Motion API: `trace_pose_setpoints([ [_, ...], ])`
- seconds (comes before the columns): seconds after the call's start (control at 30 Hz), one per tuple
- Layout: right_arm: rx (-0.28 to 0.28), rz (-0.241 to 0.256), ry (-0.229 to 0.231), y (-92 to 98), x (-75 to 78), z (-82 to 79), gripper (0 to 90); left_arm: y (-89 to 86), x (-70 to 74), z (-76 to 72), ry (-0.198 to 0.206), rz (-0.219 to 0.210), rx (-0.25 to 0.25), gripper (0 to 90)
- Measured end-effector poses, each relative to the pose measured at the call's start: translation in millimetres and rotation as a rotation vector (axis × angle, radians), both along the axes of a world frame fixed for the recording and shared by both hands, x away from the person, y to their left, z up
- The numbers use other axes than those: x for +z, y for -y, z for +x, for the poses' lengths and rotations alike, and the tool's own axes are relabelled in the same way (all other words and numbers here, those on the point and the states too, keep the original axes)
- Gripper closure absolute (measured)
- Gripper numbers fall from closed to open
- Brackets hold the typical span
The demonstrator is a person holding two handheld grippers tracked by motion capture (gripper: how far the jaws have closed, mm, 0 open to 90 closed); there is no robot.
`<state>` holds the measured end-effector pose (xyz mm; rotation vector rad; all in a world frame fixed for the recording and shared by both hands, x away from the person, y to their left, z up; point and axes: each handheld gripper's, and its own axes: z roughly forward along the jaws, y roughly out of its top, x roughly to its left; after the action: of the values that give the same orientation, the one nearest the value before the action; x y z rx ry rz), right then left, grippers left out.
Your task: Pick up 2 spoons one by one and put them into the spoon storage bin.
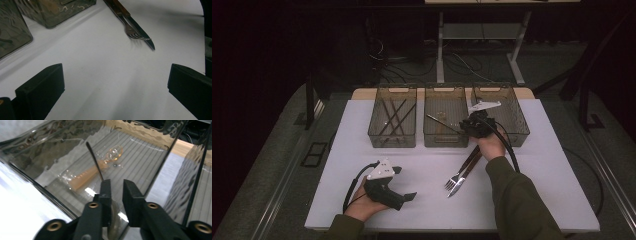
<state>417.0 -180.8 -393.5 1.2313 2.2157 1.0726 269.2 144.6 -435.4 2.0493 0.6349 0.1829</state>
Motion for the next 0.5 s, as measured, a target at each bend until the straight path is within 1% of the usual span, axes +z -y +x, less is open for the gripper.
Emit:
trace_pose_setpoints([
  [0.1, 0.001, 0.023, -0.002, 1.7, 0.9, -0.3, 66.6, -0.1, 0.1, -0.1, 0.0, 0.0, 0.0, 0.0],
  [0.17, 0.002, 0.051, -0.008, 3.2, 2.0, -0.8, 62.3, -0.3, 0.2, 0.0, 0.001, 0.004, -0.001, 0.0],
  [0.23, 0.016, 0.076, -0.001, 4.7, 3.8, -2.1, 57.4, -0.5, 0.2, 0.1, 0.002, 0.005, -0.002, 0.0],
  [0.37, 0.039, 0.101, 0.019, 5.1, 10.9, -7.7, 47.5, -0.3, 0.1, -0.1, 0.001, 0.0, 0.001, 0.0],
  [0.5, 0.075, 0.12, 0.037, 5.3, 18.0, -17.2, 44.7, -0.4, -0.1, 0.0, 0.001, 0.003, -0.001, 0.0],
])
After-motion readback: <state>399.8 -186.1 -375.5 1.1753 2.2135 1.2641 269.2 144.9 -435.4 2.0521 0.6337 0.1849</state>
